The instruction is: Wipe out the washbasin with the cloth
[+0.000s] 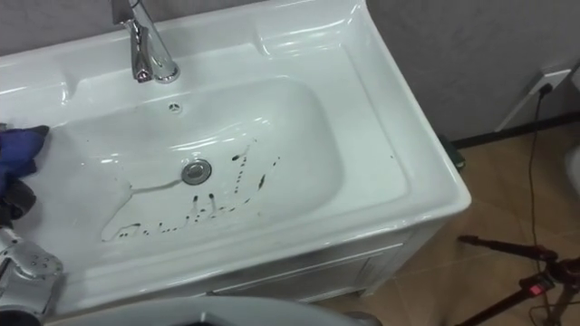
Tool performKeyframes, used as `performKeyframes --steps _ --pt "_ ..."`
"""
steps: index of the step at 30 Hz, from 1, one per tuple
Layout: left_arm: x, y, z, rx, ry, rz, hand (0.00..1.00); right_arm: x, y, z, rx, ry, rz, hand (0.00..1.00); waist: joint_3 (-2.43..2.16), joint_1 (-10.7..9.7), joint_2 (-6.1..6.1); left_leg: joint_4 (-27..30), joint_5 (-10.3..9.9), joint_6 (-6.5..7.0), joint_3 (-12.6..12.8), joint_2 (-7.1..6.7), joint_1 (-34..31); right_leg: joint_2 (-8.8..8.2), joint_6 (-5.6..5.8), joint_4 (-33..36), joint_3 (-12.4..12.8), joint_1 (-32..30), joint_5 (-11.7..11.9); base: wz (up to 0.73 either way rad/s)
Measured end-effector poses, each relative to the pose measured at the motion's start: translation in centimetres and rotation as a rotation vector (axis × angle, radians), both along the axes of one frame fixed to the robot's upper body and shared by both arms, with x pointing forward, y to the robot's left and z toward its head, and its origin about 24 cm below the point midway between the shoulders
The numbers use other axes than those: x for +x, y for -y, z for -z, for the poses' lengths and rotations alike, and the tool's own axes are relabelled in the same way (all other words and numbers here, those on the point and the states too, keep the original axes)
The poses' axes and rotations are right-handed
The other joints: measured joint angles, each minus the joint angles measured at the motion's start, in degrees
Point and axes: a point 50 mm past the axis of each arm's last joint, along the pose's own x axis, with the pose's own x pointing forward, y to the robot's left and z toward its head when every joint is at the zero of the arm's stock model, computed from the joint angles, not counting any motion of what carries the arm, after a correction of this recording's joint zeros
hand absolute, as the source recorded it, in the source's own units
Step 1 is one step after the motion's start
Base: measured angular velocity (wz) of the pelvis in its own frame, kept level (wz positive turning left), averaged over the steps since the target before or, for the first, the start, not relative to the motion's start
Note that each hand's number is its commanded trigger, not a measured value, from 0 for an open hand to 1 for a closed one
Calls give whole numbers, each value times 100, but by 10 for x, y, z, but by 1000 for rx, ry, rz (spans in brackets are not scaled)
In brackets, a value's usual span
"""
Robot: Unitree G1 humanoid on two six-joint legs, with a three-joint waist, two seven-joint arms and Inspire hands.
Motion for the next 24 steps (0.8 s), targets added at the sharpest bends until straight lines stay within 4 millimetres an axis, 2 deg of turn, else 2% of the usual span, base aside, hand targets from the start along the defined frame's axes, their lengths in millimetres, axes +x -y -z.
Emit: performKeyframes --steps 11,24 --pt "-1 -1 0 0 4 -11 100 -5 -1 0 9 -38 8 0 -8 1 18 1 0 0 9 0 -14 -1 0 24 -11 -10 0 1" --pt "-3 0 2 -16 8 -31 100 -1 0 0 3 -37 -19 0 -12 -5 24 8 0 0 -42 -2 71 -4 -1 -1 -10 69 0 0"
